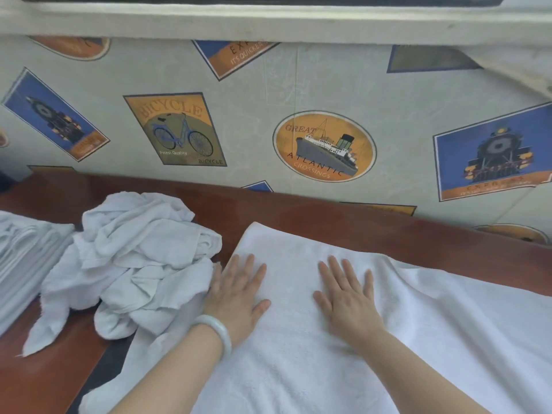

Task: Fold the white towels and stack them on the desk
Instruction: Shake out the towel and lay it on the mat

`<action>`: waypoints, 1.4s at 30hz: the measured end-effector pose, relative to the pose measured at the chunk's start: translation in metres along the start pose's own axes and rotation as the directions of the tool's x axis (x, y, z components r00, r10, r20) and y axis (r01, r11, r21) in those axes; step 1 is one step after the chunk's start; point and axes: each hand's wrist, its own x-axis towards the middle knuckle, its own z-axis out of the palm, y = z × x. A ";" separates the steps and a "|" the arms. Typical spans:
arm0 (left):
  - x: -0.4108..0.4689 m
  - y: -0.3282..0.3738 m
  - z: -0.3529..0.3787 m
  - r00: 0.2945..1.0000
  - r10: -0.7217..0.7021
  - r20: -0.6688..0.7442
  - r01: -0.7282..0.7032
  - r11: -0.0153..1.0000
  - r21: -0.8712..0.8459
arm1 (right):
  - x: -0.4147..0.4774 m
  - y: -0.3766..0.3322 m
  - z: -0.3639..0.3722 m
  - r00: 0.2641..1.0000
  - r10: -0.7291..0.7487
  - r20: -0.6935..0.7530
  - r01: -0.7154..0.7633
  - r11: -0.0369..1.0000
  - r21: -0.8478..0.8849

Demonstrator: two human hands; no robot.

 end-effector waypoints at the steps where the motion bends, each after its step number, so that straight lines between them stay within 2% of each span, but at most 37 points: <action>1: -0.005 0.019 0.000 1.000 0.024 0.005 -0.024 0.999 -0.028 | -0.003 -0.002 -0.003 0.999 0.017 -0.035 -0.016 1.000 0.017; 3: -0.015 0.051 0.008 0.995 0.102 -0.010 -0.102 0.993 -0.063 | -0.021 -0.004 -0.015 0.991 0.067 -0.112 -0.061 0.997 0.057; 4: -0.020 0.058 0.014 0.996 0.091 -0.006 -0.091 0.994 -0.067 | -0.035 -0.001 -0.020 0.985 0.079 -0.155 -0.069 0.995 0.069; 7: -0.024 0.055 0.032 0.999 -0.042 -0.018 0.041 0.998 -0.050 | -0.099 0.035 -0.020 0.960 0.106 -0.261 -0.101 0.994 0.032; 9: -0.020 0.054 0.039 0.992 -0.116 -0.048 0.113 0.992 -0.056 | -0.144 0.078 -0.020 0.930 0.179 -0.320 -0.175 0.984 0.042; 11: -0.017 0.079 0.036 0.977 -0.161 -0.139 0.148 0.984 -0.099 | -0.175 0.109 -0.025 0.912 0.259 -0.319 -0.246 0.966 0.082; 12: -0.014 0.102 0.032 0.974 -0.128 -0.188 0.108 0.988 -0.113 | -0.185 0.119 -0.024 0.912 0.270 -0.310 -0.253 0.963 0.093; 14: -0.013 0.164 0.023 0.976 0.064 -0.210 -0.093 0.987 -0.133 | -0.190 0.126 -0.020 0.916 0.265 -0.301 -0.253 0.964 0.076; 16: -0.008 0.224 0.019 0.963 0.205 -0.175 -0.231 0.962 -0.146 | -0.189 0.125 -0.014 0.916 0.279 -0.289 -0.269 0.960 0.072; 18: 0.001 0.258 0.024 0.964 0.220 -0.148 -0.241 0.960 -0.144 | -0.186 0.126 -0.014 0.916 0.275 -0.291 -0.261 0.961 0.087; 20: 0.007 0.266 0.030 0.976 0.184 -0.120 -0.203 0.966 -0.163 | -0.187 0.134 -0.023 0.934 0.219 -0.280 -0.180 0.971 0.159; 21: 0.008 0.267 0.034 0.979 0.173 -0.111 -0.190 0.967 -0.171 | -0.186 0.143 -0.031 0.923 0.207 -0.323 -0.145 0.968 0.207; 22: 0.008 0.267 0.036 0.979 0.174 -0.110 -0.191 0.966 -0.171 | -0.183 0.155 -0.044 0.884 0.256 -0.392 -0.155 0.950 0.273; 23: 0.007 0.266 0.036 0.978 0.177 -0.108 -0.193 0.967 -0.163 | -0.179 0.170 -0.059 0.826 0.370 -0.425 -0.221 0.907 0.359; 25: 0.007 0.265 0.035 0.980 0.170 -0.108 -0.186 0.969 -0.162 | -0.165 0.213 -0.085 0.744 0.582 -0.328 -0.413 0.786 0.460; 28: 0.007 0.264 0.037 0.983 0.155 -0.099 -0.169 0.975 -0.148 | -0.136 0.279 -0.103 0.620 0.764 -0.179 -0.684 0.638 0.353; 31: 0.006 0.265 0.037 0.983 0.153 -0.102 -0.167 0.976 -0.141 | -0.107 0.306 -0.110 0.553 0.831 0.060 -0.780 0.491 0.388; 32: 0.006 0.265 0.036 0.983 0.154 -0.102 -0.167 0.976 -0.139 | -0.101 0.313 -0.110 0.573 0.815 0.085 -0.766 0.496 0.409; 34: 0.005 0.265 0.037 0.983 0.152 -0.103 -0.165 0.977 -0.135 | -0.094 0.328 -0.112 0.604 0.796 0.043 -0.737 0.538 0.409; 38: 0.005 0.265 0.036 0.981 0.160 -0.111 -0.173 0.977 -0.124 | -0.090 0.338 -0.113 0.569 0.822 -0.012 -0.723 0.508 0.469; 39: 0.004 0.265 0.036 0.981 0.159 -0.110 -0.172 0.978 -0.122 | -0.090 0.334 -0.110 0.571 0.819 -0.049 -0.732 0.536 0.420; 40: 0.004 0.265 0.036 0.982 0.157 -0.106 -0.169 0.978 -0.121 | -0.090 0.326 -0.105 0.603 0.787 -0.133 -0.723 0.609 0.326; 41: 0.004 0.265 0.035 0.983 0.154 -0.104 -0.167 0.978 -0.124 | -0.090 0.312 -0.103 0.653 0.724 -0.222 -0.684 0.690 0.235; 42: 0.004 0.264 0.035 0.983 0.152 -0.102 -0.165 0.978 -0.129 | -0.090 0.295 -0.100 0.707 0.655 -0.267 -0.618 0.755 0.218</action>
